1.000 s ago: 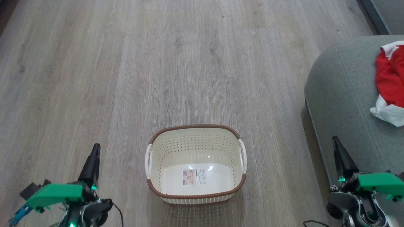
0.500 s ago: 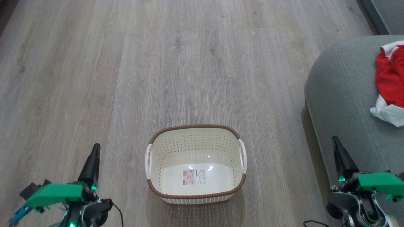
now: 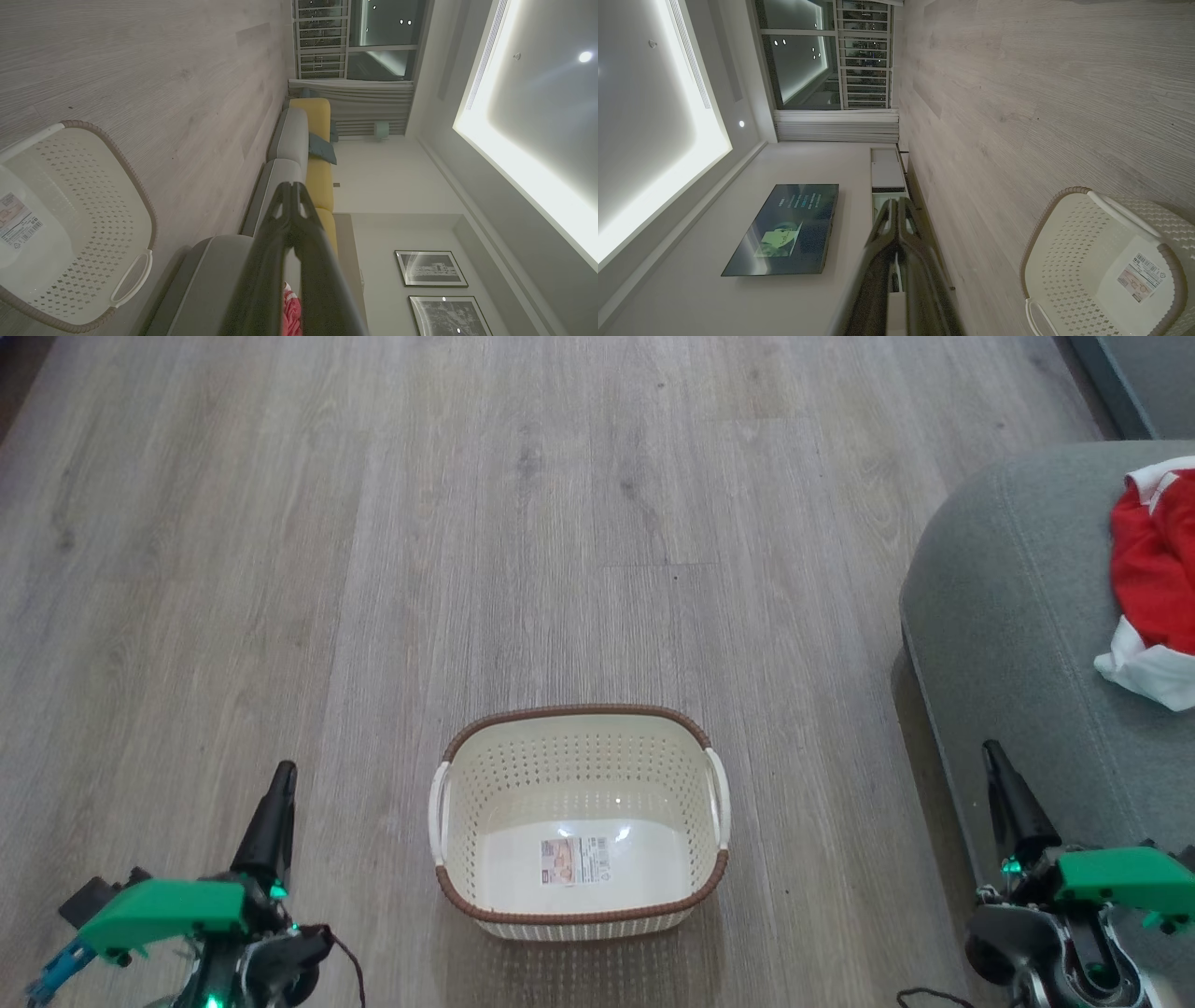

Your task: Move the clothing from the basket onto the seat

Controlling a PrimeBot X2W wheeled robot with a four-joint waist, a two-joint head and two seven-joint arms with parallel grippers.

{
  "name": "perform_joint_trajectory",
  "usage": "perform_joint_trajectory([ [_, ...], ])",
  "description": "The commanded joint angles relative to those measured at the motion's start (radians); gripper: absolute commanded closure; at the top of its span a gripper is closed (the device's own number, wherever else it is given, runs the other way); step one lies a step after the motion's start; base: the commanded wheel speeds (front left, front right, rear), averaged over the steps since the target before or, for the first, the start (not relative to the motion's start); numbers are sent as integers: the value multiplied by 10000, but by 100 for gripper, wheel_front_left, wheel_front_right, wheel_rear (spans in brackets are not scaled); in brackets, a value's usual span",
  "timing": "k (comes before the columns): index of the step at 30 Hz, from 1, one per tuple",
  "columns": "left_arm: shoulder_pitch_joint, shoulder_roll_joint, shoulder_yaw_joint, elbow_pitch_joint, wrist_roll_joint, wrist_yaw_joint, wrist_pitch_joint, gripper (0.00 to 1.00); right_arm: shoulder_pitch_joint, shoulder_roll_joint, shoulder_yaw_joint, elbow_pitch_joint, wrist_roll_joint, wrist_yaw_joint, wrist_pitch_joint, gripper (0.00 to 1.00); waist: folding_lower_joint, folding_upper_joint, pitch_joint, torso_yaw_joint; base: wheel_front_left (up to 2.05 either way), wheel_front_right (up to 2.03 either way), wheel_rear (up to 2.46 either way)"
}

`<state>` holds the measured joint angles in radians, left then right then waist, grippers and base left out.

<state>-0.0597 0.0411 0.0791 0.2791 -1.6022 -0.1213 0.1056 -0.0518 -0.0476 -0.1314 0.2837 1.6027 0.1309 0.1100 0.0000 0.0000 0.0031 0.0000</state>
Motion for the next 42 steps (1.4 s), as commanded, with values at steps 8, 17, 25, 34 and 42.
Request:
perform_joint_trajectory([
  [8, -484, 91, 347, -339, -65, -94, 76, 100, -561, -26, 177, -389, 59, -2, 32, 100, 0, 0, 0, 0, 0, 0, 0],
  [17, -484, 91, 346, -339, -65, -94, 76, 100, -561, -26, 177, -389, 59, -2, 32, 100, 0, 0, 0, 0, 0, 0, 0],
  [25, -484, 91, 346, -339, -65, -94, 76, 100, -561, -26, 177, -389, 59, -2, 32, 100, 0, 0, 0, 0, 0, 0, 0],
  [34, -484, 91, 346, -339, -65, -94, 76, 100, -561, -26, 177, -389, 60, -2, 32, 100, 0, 0, 0, 0, 0, 0, 0],
  [42, -484, 91, 346, -339, -65, -94, 76, 100, -561, -26, 178, -389, 60, -2, 32, 100, 0, 0, 0, 0, 0, 0, 0],
])
